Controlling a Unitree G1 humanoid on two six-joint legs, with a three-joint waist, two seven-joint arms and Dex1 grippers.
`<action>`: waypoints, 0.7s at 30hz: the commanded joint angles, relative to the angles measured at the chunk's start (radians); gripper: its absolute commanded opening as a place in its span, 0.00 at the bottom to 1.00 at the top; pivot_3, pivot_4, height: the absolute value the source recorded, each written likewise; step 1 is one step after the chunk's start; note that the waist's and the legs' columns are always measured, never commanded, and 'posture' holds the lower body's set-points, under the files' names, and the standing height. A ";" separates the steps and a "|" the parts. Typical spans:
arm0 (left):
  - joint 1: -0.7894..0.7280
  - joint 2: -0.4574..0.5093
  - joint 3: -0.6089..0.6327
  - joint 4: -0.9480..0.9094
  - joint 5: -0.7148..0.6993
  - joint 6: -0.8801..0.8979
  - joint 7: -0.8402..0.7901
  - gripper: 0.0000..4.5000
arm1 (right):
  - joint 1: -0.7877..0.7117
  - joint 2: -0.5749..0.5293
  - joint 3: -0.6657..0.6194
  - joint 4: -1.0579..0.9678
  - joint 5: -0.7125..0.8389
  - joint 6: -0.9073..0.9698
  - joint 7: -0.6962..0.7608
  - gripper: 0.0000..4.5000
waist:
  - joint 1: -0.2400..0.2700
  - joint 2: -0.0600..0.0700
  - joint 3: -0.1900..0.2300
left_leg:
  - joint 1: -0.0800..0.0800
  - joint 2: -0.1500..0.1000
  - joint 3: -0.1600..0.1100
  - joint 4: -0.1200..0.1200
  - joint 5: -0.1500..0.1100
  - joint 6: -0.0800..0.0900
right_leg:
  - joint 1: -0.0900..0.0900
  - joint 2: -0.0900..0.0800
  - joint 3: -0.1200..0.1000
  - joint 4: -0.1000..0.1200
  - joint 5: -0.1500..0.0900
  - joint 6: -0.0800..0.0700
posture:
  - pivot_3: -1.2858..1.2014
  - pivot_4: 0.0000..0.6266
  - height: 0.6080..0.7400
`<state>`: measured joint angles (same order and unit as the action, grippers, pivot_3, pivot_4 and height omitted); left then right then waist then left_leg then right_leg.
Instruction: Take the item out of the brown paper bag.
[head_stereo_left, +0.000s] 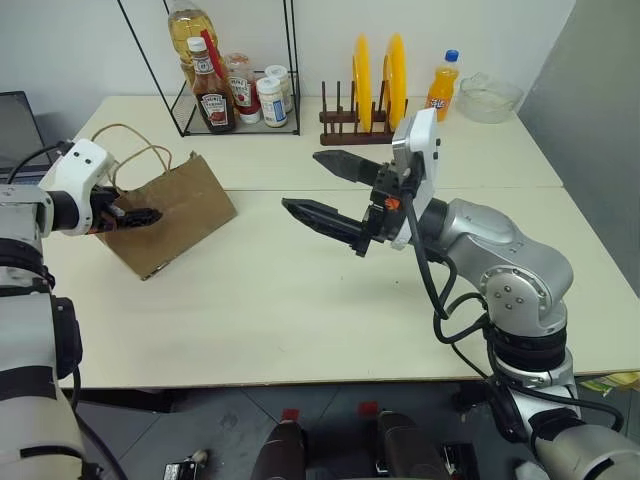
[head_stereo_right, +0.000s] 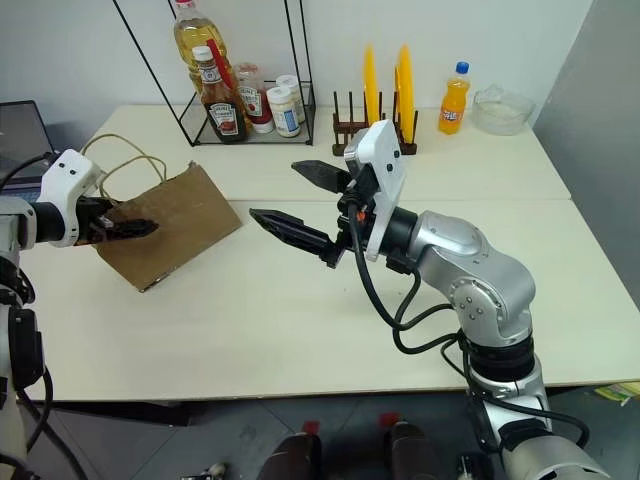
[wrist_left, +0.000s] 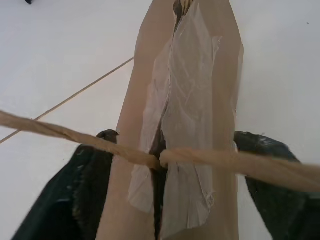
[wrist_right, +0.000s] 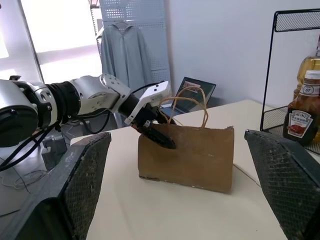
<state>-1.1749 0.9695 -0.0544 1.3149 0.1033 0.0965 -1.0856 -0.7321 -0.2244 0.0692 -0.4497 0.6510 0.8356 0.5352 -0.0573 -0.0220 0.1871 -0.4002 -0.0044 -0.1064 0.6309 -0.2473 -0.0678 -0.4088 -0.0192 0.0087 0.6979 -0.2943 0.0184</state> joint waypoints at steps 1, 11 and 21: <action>-0.037 0.010 0.015 0.005 0.013 -0.018 -0.008 0.53 | -0.006 0.002 -0.035 -0.052 0.030 -0.013 -0.028 1.00 | 0.000 0.000 0.000 | 0.000 0.000 0.000 0.000 0.000 0.000 | 0.000 0.000 0.000 0.000 0.000 0.000 | 0.52 0.24 1.00; -0.063 -0.024 0.024 -0.023 0.016 -0.069 -0.065 0.00 | 0.043 -0.045 -0.011 -0.048 -0.010 -0.069 -0.023 1.00 | 0.003 0.000 0.000 | 0.000 -0.001 0.000 0.000 0.000 0.000 | 0.000 0.000 0.000 0.000 0.000 0.000 | 0.52 0.24 1.00; -0.183 -0.175 0.038 -0.095 -0.030 -0.093 -0.261 0.00 | 0.137 -0.165 -0.013 -0.099 -0.042 -0.100 0.012 1.00 | 0.016 -0.001 0.000 | -0.002 -0.002 -0.001 0.003 0.000 0.000 | 0.001 -0.001 -0.001 0.000 0.000 0.000 | 0.52 0.24 1.00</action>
<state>-1.3105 0.7838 -0.0419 1.2741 0.1065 0.0283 -1.3245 -0.5928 -0.3836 0.0871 -0.4988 0.5947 0.7504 0.5429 -0.0418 -0.0233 0.1874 -0.4021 -0.0059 -0.1071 0.6342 -0.2469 -0.0673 -0.4081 -0.0200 0.0075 0.6976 -0.2943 0.0186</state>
